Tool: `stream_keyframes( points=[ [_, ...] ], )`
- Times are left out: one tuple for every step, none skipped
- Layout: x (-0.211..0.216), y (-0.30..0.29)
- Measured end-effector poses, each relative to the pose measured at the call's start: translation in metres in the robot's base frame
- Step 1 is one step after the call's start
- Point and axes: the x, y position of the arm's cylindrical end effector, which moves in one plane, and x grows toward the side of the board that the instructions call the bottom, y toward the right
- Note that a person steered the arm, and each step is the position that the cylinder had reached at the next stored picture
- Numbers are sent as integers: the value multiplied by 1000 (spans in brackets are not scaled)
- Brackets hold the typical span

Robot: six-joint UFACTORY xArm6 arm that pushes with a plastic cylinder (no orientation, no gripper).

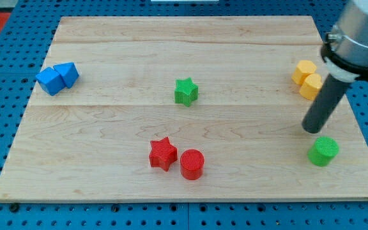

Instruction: Move the green star to the green circle

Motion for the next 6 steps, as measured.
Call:
stream_keyframes(
  points=[
    [18,-5],
    [41,4],
    [47,9],
    [31,-4],
    [16,-63],
    [9,-137]
  ],
)
